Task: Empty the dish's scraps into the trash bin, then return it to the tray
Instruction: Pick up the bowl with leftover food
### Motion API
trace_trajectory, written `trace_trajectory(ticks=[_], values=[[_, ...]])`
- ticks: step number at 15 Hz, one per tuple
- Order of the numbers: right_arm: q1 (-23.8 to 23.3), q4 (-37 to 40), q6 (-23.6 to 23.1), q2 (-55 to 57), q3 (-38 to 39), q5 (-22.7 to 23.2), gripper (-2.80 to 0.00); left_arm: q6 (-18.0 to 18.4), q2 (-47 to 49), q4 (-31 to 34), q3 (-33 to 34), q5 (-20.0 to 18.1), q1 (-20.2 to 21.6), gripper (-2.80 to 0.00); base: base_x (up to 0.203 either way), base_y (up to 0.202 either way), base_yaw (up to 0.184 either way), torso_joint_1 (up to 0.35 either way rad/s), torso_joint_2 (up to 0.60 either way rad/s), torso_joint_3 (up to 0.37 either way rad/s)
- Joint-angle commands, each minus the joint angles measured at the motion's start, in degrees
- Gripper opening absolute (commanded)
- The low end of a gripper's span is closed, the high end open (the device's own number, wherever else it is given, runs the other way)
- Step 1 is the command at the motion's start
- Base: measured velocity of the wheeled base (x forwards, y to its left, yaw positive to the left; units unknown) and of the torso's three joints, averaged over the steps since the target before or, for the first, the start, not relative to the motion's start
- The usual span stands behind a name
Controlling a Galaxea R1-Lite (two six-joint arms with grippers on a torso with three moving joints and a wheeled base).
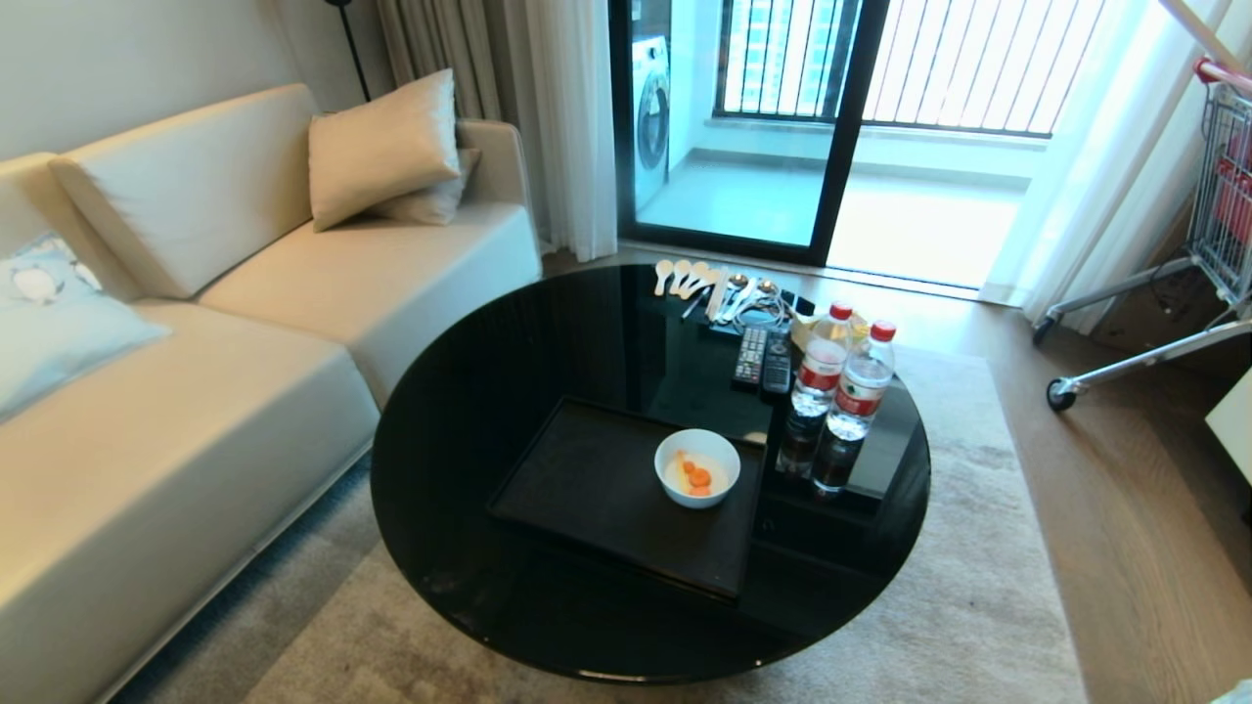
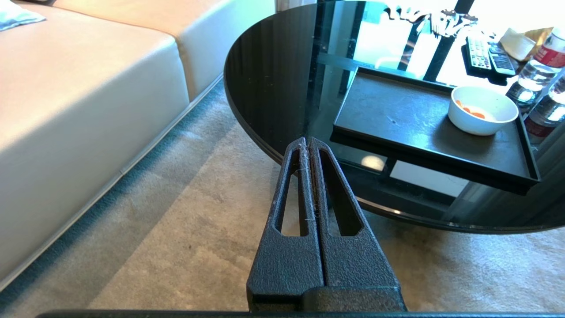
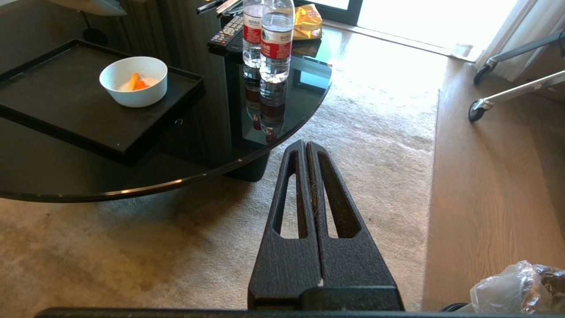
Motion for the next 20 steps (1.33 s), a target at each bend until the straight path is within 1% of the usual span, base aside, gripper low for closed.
trace_trajectory(ticks=[1, 11, 13, 20], values=[[0.01, 0.02, -0.05, 0.07, 0.0, 0.07, -2.8, -0.06, -0.02, -0.01, 0.0, 0.02, 0.0, -2.8, 0.0, 0.0, 0.0, 0.0, 0.0, 0.0], [0.01, 0.02, -0.14, 0.07, 0.0, 0.07, -2.8, -0.14, -0.02, -0.01, 0.0, 0.02, 0.0, -2.8, 0.0, 0.0, 0.0, 0.0, 0.0, 0.0], [0.01, 0.02, -0.23, 0.07, 0.0, -0.02, -2.8, -0.14, -0.02, -0.01, 0.0, 0.02, 0.0, -2.8, 0.001, 0.121, -0.01, 0.002, 0.0, 0.005], [0.01, 0.02, -0.31, 0.07, 0.0, 0.07, -2.8, -0.14, -0.02, -0.01, 0.0, 0.02, 0.0, -2.8, 0.0, 0.188, -0.002, 0.004, 0.0, 0.002]])
